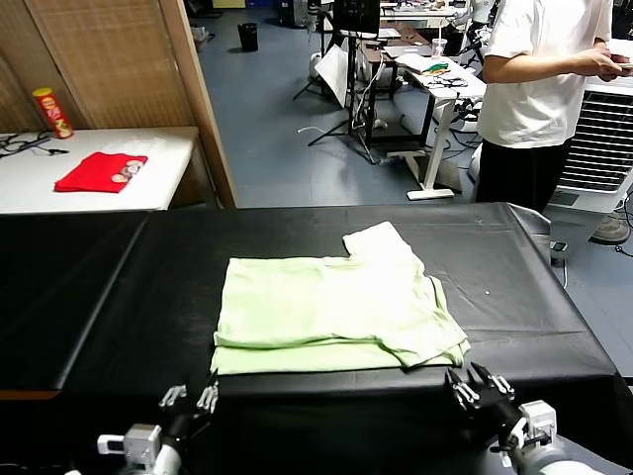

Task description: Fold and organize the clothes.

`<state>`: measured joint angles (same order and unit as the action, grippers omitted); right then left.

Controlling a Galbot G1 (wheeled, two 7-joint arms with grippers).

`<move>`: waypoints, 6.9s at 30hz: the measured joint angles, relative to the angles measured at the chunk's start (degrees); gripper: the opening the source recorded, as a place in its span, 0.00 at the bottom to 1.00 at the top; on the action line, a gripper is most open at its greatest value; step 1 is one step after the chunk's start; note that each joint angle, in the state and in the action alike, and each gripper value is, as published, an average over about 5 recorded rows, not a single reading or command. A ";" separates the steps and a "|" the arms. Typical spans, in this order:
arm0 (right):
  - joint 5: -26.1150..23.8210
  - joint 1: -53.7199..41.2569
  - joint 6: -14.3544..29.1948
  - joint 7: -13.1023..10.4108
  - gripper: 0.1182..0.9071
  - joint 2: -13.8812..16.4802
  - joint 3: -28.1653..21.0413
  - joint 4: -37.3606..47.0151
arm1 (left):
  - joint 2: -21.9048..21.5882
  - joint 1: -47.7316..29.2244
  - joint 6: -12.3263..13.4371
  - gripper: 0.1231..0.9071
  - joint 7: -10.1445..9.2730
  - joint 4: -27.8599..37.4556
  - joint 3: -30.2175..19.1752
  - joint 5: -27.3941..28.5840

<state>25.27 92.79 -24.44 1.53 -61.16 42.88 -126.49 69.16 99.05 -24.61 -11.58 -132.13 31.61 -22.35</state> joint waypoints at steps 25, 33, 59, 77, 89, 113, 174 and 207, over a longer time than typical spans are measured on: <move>1.18 -60.02 -11.24 -1.39 0.86 -4.98 -29.29 51.35 | -6.84 -51.48 -8.31 0.86 -3.53 38.71 -14.70 -23.08; -1.09 -66.19 -11.10 -0.90 0.86 -8.56 -31.36 60.42 | -5.32 -57.64 -11.18 0.86 -1.28 47.26 -17.96 -22.72; -5.05 -64.56 -3.63 2.20 0.01 -12.76 -28.49 63.81 | -4.41 -57.91 -8.07 0.02 4.21 51.47 -17.87 -18.76; 1.72 -46.87 -3.64 3.38 0.00 -0.90 -23.09 39.39 | -10.37 -44.59 -6.93 0.01 2.40 31.88 -11.94 -18.06; 4.20 -34.89 -11.47 -0.35 0.00 5.69 -20.99 25.59 | -12.71 -29.28 -7.38 0.01 0.23 16.49 -8.77 -15.15; 8.16 -26.95 -16.68 0.04 0.37 9.14 -17.75 16.25 | -10.96 -14.43 -11.58 0.17 -0.49 7.68 -6.39 -4.90; -5.97 -35.49 -3.33 -4.26 0.63 -9.02 -18.91 30.52 | -4.21 -28.87 -1.70 0.52 4.53 24.92 -6.43 -3.20; -5.61 -26.21 -2.55 -2.63 0.86 -6.61 -14.50 17.69 | 0.06 -19.54 -1.62 0.06 4.04 20.19 -1.76 -2.94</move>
<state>19.66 66.58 -26.98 -1.10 -67.77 28.38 -108.80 69.22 79.51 -26.23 -7.53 -111.93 29.85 -25.29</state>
